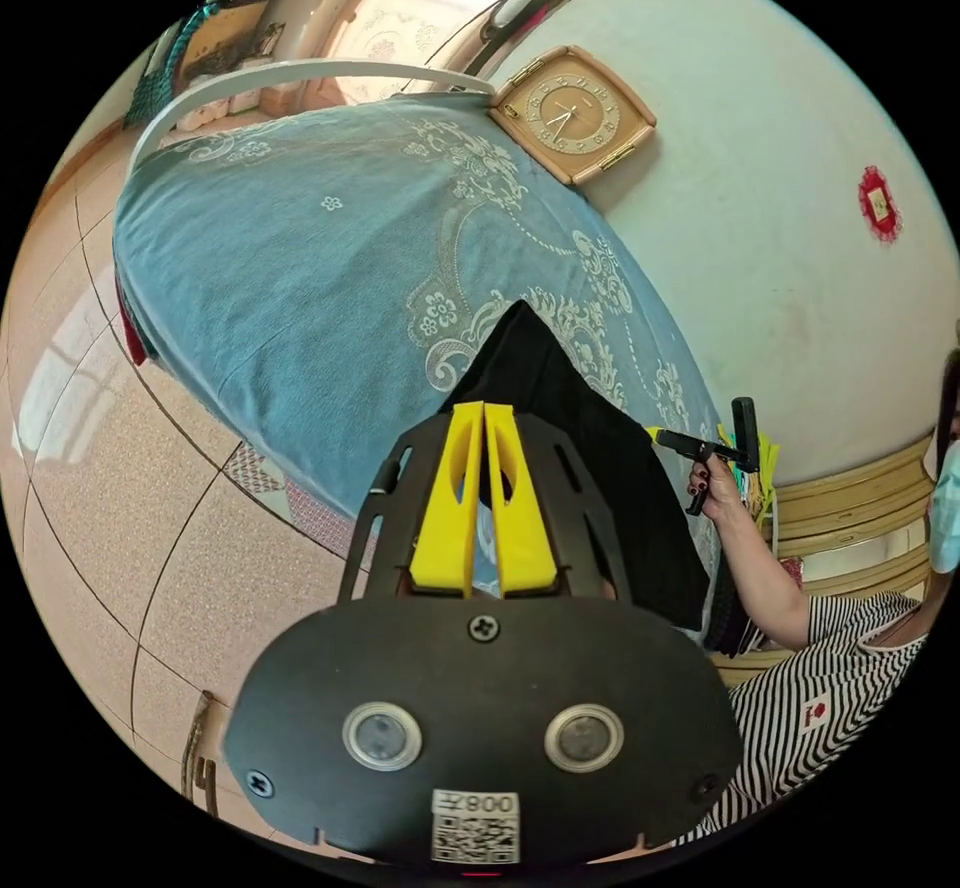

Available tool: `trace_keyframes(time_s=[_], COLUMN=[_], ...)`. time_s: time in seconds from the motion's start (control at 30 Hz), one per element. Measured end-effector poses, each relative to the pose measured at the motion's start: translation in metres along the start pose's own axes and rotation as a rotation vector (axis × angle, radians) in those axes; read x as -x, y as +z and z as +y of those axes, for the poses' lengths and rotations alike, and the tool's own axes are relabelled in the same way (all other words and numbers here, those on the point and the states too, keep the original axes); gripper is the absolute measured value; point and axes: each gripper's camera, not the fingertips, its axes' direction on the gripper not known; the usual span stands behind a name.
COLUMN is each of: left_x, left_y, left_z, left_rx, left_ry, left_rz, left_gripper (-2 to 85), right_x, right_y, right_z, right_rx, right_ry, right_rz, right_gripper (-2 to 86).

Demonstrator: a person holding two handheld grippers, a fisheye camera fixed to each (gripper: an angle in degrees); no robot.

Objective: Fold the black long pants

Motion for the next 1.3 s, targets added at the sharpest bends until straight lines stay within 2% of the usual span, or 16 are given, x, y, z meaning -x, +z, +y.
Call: trace_keyframes(time_s=[0.2,0.4,0.73,0.83,0.93,1.0,1.07,1.3], left_x=[0.024,0.042,0.042,0.048,0.054,0.047,0.030,0.021], left_y=[0.022,0.039,0.015,-0.004,-0.007,-0.004,0.004,0.026], left_z=[0.049,0.072,0.109,0.112,0.114,0.113,0.105,0.086], left_rx=[0.018,0.045,-0.069,-0.154,-0.112,-0.089,-0.060,0.006], left_ry=[-0.067,-0.108,-0.073,-0.099,-0.092,-0.038,0.019,-0.045], left_rz=[0.072,0.081,0.028,0.003,-0.030,0.007,-0.035,-0.047], left_gripper=[3.9,0.6,0.0,0.1,0.4,0.9,2.2,6.6], right_x=[-0.010,-0.017,-0.028,-0.030,-0.027,-0.025,-0.022,-0.016], right_y=[-0.009,-0.016,-0.039,-0.040,-0.044,-0.044,-0.045,-0.062], right_z=[0.005,0.016,0.045,0.053,0.062,0.066,0.070,0.095], right_rx=[-0.026,-0.031,-0.084,-0.080,-0.091,-0.087,-0.076,-0.105], right_ry=[0.019,0.027,0.047,0.051,0.038,0.026,0.010,-0.008], right_rz=[-0.033,-0.059,-0.089,-0.102,-0.086,-0.066,-0.051,-0.039], right_gripper=[5.2,5.8,5.8,6.0,6.5,6.8,6.9,6.8])
